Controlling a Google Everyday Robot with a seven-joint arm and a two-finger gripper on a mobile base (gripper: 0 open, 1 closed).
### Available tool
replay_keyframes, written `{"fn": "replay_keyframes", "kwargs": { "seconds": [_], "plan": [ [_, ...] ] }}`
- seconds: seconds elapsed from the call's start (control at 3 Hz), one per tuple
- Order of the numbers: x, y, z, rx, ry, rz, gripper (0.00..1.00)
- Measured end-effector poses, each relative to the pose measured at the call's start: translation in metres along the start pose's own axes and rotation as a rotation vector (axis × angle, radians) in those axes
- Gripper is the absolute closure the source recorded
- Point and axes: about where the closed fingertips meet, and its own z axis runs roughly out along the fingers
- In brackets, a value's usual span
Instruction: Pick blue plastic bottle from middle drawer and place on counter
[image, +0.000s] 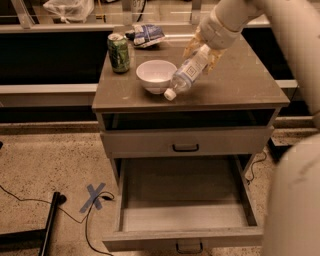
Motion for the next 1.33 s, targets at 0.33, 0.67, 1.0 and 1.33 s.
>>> {"fn": "replay_keyframes", "kwargs": {
  "seconds": [0.33, 0.67, 1.0, 1.33],
  "plan": [
    [0.021, -0.005, 0.036, -0.129, 0.02, 0.008, 0.74],
    [0.038, 0.002, 0.04, -0.189, 0.052, 0.019, 0.5],
    [0.048, 0.016, 0.039, -0.207, 0.031, 0.038, 0.27],
    [0.056, 0.009, 0.039, -0.181, 0.054, 0.038, 0.04]
  ]
}}
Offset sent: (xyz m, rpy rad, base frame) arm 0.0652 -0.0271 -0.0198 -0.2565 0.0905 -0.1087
